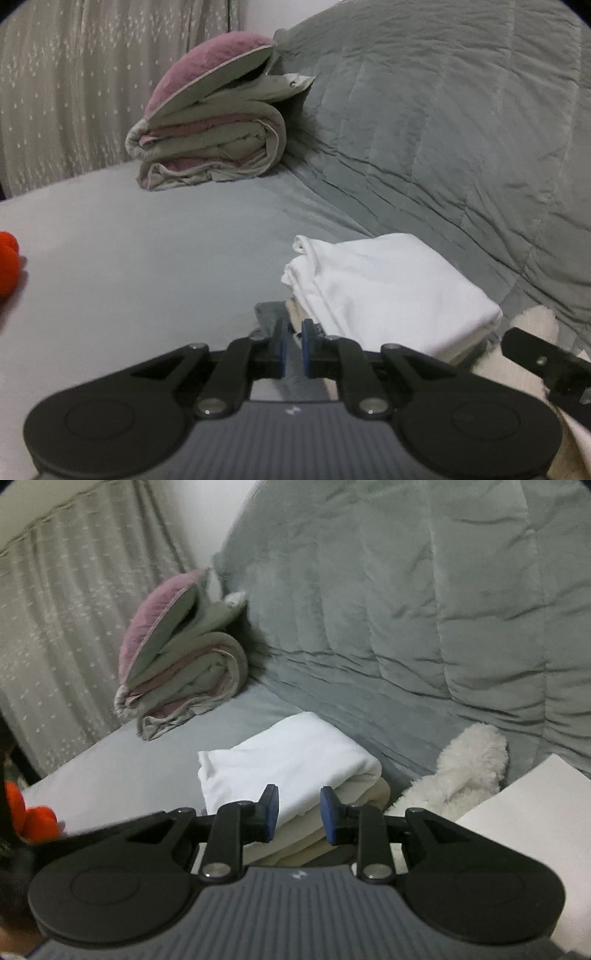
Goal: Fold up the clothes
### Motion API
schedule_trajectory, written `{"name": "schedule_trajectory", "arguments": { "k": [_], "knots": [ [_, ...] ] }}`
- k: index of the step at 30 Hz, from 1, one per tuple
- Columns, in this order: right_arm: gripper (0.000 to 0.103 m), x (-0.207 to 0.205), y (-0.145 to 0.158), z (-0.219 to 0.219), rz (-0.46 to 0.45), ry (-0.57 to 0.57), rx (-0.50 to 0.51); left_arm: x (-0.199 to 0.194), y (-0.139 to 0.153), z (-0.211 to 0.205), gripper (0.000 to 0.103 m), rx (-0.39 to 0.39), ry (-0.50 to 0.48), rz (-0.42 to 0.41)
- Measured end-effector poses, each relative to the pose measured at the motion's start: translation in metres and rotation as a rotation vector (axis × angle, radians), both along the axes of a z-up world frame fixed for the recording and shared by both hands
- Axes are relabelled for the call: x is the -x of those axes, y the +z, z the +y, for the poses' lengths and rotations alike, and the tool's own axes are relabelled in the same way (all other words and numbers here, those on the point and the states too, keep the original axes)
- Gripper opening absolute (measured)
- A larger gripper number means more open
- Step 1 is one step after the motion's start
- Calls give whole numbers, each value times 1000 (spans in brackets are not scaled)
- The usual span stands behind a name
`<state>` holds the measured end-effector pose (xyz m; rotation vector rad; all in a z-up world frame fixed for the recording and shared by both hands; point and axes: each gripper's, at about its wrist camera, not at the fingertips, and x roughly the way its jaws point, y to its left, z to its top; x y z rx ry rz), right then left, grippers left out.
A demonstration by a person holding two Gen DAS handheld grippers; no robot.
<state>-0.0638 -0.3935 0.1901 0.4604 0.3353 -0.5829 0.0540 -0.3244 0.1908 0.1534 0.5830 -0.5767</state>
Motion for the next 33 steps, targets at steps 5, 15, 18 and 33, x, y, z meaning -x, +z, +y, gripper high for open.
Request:
{"name": "schedule_trajectory", "arguments": {
  "k": [5, 15, 18, 33],
  "knots": [
    [44, -1, -6, -13, 28, -36, -2, 3, -4, 10, 76, 17, 2, 4],
    [103, 4, -11, -12, 69, -49, 81, 17, -14, 12, 102, 14, -9, -25],
    [103, 3, -13, -9, 97, -32, 107, 19, -21, 17, 102, 29, 39, -15],
    [103, -5, -18, 9, 199, 13, 177, 29, -50, 18, 102, -33, -4, 50]
  ]
}}
